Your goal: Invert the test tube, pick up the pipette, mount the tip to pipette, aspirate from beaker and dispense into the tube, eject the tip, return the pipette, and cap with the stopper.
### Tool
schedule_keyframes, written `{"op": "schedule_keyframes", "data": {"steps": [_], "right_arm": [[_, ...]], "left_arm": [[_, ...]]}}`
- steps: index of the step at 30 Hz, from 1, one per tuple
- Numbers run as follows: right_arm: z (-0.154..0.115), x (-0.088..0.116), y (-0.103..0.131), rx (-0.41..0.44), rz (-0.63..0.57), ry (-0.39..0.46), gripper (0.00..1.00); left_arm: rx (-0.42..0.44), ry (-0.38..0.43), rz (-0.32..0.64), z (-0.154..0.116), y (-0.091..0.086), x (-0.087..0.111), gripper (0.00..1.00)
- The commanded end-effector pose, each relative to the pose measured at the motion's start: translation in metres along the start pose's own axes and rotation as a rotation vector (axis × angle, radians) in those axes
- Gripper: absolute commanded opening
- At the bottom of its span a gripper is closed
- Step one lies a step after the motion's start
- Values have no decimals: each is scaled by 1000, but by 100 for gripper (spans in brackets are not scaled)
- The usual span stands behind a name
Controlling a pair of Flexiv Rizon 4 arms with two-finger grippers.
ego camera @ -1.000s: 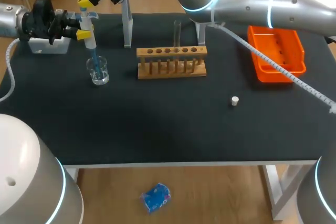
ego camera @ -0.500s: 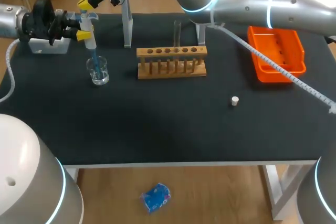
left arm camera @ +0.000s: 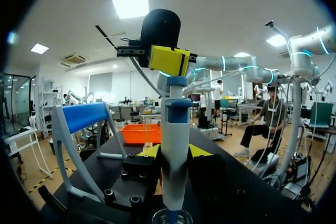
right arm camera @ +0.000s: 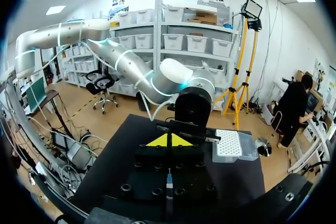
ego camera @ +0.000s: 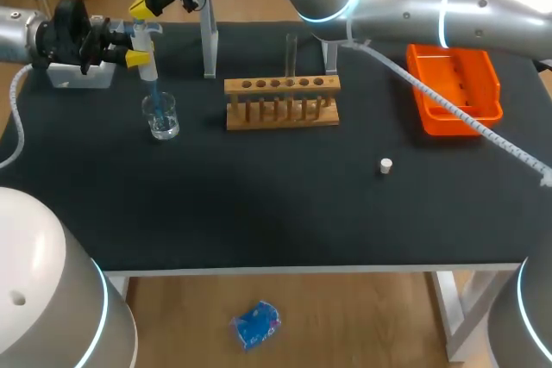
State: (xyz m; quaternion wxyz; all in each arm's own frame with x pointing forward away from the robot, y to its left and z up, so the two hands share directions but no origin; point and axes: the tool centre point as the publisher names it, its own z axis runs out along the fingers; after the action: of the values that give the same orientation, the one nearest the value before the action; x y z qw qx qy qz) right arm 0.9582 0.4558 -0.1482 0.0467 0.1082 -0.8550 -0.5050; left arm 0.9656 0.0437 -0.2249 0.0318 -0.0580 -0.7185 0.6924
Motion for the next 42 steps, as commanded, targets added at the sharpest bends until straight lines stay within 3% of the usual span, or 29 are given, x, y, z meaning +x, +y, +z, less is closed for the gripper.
{"op": "schedule_keyframes", "data": {"steps": [1,42], "right_arm": [[2,0,-5,-1,0,2,0],[4,-3,-20,0,31,13,0]], "left_arm": [[-1,-2,1,1,-4,0,0],[-1,-2,1,1,-4,0,0]]}}
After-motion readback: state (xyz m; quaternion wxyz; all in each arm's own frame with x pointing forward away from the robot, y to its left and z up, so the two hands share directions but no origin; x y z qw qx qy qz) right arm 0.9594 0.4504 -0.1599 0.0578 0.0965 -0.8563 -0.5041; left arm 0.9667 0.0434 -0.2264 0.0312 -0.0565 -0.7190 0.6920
